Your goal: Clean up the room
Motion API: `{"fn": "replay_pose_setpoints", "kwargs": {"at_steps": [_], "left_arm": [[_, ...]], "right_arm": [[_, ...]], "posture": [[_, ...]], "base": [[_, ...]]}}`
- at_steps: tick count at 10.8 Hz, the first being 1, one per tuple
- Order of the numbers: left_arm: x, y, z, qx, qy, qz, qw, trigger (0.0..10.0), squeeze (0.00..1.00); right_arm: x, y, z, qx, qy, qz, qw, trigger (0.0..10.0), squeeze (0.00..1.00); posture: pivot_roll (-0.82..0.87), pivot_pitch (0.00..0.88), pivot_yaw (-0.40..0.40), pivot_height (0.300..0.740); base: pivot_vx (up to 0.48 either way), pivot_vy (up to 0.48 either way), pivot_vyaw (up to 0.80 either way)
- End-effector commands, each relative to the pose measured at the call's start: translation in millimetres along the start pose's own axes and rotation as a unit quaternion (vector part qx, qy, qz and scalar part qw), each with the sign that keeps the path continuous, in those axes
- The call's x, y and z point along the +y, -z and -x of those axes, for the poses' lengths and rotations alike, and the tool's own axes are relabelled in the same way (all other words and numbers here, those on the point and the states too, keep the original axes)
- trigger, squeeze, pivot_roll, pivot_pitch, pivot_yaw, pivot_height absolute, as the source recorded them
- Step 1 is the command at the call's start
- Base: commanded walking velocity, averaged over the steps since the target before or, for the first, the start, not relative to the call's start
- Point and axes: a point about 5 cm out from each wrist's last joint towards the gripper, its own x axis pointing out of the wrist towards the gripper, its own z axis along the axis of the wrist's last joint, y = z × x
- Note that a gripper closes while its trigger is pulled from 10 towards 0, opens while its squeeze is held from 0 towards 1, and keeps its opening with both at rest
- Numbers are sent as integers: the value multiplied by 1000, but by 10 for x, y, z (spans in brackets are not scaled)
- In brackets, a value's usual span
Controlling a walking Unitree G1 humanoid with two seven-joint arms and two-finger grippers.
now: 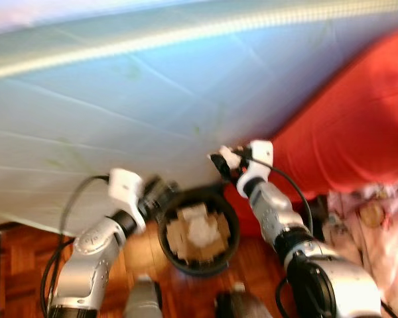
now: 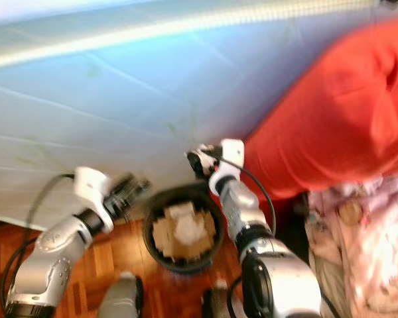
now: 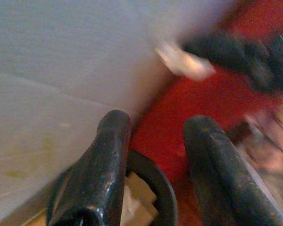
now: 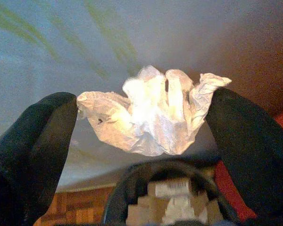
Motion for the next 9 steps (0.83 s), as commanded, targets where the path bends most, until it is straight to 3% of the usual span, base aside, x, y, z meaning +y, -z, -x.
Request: {"fn": "replay_pose_setpoints", "kwargs": {"at_steps": [1, 4, 6, 7, 8, 9], "left_arm": [[-77, 125, -1, 34, 41, 10, 999, 10000, 0], [-44, 214, -56, 98, 109, -43, 988, 10000, 0], [10, 331, -71, 140, 113, -106, 978, 10000, 0], [8, 365, -99, 147, 132, -115, 974, 10000, 0], [-1, 459, -100, 189, 166, -182, 951, 10000, 0], [42, 527, -108, 221, 173, -235, 930, 10000, 0]], "right_arm": [[-55, 65, 27, 18, 12, 1, 1000, 10000, 0], [106, -22, -62, 55, -26, 58, 996, 10000, 0], [103, -16, -62, 92, -48, 106, 989, 10000, 0], [73, 13, -43, 122, -63, 118, 983, 10000, 0], [68, 69, -16, 161, -96, 167, 968, 10000, 0], [52, 57, -10, 167, -104, 192, 961, 10000, 0]], "posture": [[232, 145, -95, 718], [221, 78, -94, 718], [208, 42, -94, 718], [201, 25, -101, 718], [198, 15, -109, 718], [195, 16, -116, 718]], "base": [[0, 0, 0], [0, 0, 0], [0, 0, 0], [0, 0, 0], [0, 0, 0], [0, 0, 0]]}}
